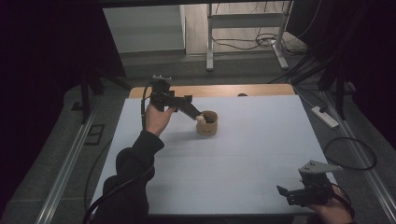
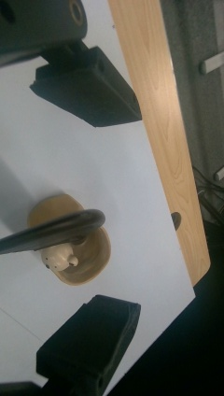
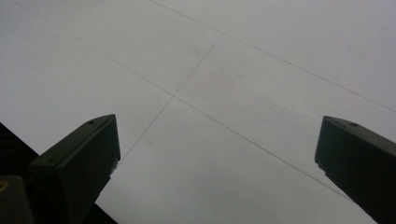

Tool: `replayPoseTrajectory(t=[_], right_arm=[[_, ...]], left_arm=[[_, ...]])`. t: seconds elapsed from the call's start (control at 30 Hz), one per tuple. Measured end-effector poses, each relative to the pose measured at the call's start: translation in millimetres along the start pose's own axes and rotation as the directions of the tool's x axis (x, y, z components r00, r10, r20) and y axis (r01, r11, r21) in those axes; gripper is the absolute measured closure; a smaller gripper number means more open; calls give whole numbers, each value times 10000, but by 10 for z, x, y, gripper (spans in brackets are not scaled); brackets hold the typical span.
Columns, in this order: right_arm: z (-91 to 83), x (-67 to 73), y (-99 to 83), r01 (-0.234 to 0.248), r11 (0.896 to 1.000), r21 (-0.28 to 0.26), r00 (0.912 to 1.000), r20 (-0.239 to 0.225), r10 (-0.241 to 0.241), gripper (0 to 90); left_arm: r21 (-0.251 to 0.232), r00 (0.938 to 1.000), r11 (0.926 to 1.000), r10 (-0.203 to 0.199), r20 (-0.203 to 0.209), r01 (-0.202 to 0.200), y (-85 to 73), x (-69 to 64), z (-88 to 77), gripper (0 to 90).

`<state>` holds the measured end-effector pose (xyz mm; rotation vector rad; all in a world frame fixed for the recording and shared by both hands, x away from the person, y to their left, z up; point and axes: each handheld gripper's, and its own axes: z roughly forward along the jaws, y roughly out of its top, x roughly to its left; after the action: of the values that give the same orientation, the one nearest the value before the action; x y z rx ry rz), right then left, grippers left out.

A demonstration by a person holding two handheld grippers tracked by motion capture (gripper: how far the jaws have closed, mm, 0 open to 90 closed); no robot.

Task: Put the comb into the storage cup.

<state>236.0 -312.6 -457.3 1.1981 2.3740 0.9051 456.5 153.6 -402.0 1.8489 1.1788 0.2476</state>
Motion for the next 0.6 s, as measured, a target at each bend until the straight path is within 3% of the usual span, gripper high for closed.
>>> replayPoseTrajectory(t=[0.17,0.6], right_arm=[[-1,1,0,15,10000,-4,10000,-2,-15,0],[-1,4,-1,66,10000,6,10000,13,-66,0]], left_arm=[[-302,9986,9982,515,-126,-518,-6,-50,-22,51],[-764,9908,9884,1283,-428,-1313,-45,-134,-60,0]])
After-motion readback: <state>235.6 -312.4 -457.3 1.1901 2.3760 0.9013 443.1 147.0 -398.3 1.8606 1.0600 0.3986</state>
